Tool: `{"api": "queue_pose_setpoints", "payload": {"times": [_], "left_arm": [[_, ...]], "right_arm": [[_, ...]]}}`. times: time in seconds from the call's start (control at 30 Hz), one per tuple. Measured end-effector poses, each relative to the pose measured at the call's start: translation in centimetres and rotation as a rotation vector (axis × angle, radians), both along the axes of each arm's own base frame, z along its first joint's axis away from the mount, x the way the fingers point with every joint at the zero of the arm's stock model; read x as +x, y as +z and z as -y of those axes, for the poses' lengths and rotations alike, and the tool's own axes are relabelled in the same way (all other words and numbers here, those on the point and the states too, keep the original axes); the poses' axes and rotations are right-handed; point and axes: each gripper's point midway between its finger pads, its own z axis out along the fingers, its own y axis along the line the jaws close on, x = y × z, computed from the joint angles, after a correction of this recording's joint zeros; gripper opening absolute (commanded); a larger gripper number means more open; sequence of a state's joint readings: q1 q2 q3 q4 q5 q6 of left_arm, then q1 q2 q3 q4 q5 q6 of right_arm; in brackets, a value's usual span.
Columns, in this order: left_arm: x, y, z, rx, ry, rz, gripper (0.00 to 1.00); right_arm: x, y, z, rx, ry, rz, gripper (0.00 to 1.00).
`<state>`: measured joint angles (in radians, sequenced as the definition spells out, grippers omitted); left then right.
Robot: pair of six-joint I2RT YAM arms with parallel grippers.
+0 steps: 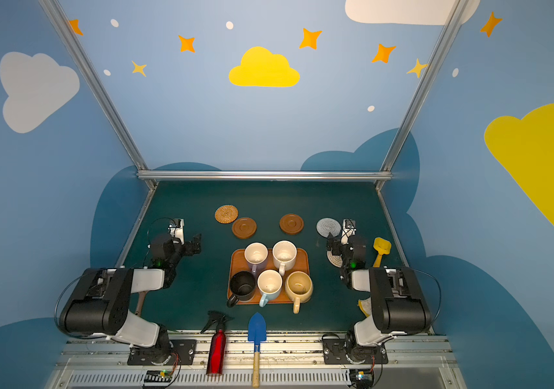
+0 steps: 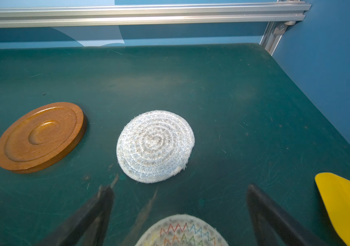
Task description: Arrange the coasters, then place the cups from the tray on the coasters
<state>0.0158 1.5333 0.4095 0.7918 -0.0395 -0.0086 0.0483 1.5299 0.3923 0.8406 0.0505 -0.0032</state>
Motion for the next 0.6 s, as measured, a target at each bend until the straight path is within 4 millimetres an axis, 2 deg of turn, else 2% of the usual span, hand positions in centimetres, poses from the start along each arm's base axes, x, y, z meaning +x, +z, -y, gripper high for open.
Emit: {"api": "queue_pose_setpoints", "payload": {"times": [0.5,0.6], "left_arm": [[-0.01,-0.02,-0.17,-0.006,0.013,-0.001,1.00],[-0.18,0.48,-0.40,-0.008,0.027,0.004,1.00]], "right_arm": [[0.00,0.00,-0.08,0.001,0.004,0.000,0.97],[-0.30,-0.01,-0.26,0.002,0.016,-0.015,0.97]]}}
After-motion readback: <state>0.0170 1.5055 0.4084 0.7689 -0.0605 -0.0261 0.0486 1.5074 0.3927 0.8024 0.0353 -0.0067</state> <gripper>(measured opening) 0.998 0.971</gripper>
